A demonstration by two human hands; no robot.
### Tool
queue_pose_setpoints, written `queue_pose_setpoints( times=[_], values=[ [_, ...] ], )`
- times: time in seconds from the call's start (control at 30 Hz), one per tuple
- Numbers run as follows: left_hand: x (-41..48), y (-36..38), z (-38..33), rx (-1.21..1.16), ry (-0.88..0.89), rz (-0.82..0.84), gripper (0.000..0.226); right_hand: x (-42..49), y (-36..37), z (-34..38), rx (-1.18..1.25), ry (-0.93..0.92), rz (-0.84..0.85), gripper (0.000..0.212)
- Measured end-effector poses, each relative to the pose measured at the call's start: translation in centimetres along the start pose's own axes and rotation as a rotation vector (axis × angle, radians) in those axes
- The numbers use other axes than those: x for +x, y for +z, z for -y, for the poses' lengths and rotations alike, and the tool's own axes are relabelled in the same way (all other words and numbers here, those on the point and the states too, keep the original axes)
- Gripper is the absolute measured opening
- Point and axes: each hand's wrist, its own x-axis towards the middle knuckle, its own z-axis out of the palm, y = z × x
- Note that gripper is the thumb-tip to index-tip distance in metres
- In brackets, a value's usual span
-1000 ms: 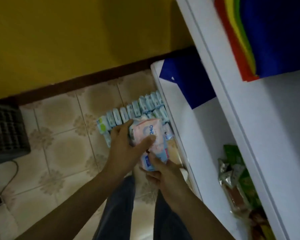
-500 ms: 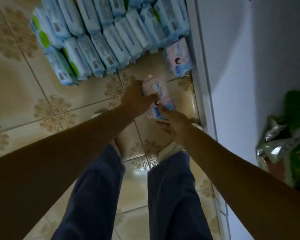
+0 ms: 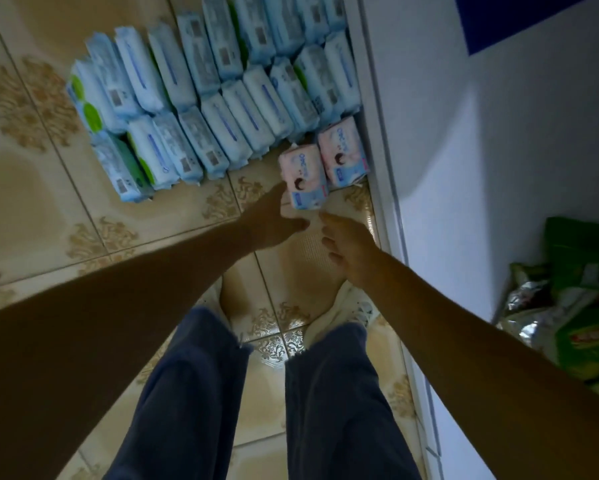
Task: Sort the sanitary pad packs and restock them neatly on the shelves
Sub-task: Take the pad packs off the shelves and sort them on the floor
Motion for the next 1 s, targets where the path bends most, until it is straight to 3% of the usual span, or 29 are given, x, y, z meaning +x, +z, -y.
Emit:
queue_pose_setpoints(
  times=[0.07, 0.13, 0.23, 0.37, 0.5, 0.6, 0.73, 1.0],
  values=[
    [-3.2, -0.9, 0.0, 0.207, 0.057, -0.015, 0.082, -3.0, -1.0, -0.2, -0.333, -0.175, -0.124, 0.056],
    [-5.9, -2.4, -0.4, 0.417, 0.151, -0.072, 0.085, -6.9, -2.2, 0.1, -0.534, -0.356, -0.181, 0.068],
    [-10.0, -5.6, -2.3, 0.576, 0.282, -0.127, 0.088, -13.0, -4.2, 2.0, -0.668, -0.549, -0.234, 0.074],
    [-17.0, -10.5, -4.6, 0.733, 0.315, -0.167, 0.088, -21.1, -6.2, 5.7, -0.998, -0.741, -0.325, 0.084],
    [-25.2, -14.9, -6.9, 0.727, 0.419, -0.340, 0.089, -30.2, -6.7, 8.7, -1.283, -0.908, -0.380, 0.087],
    [-31.3, -17.2, -9.0, 0.709, 0.525, -0.488, 0.092, -37.7, -5.9, 10.6, -1.354, -1.029, -0.470, 0.085],
    [-37.8, -18.9, -12.0, 0.700, 0.667, -0.619, 0.096, -47.2, -3.9, 10.5, -1.253, -1.100, -0.618, 0.077],
    [-46.9, -19.9, -20.5, 0.843, 1.075, -0.690, 0.091, -59.2, -4.8, 4.2, -1.250, -1.111, -1.134, 0.082]
  ],
)
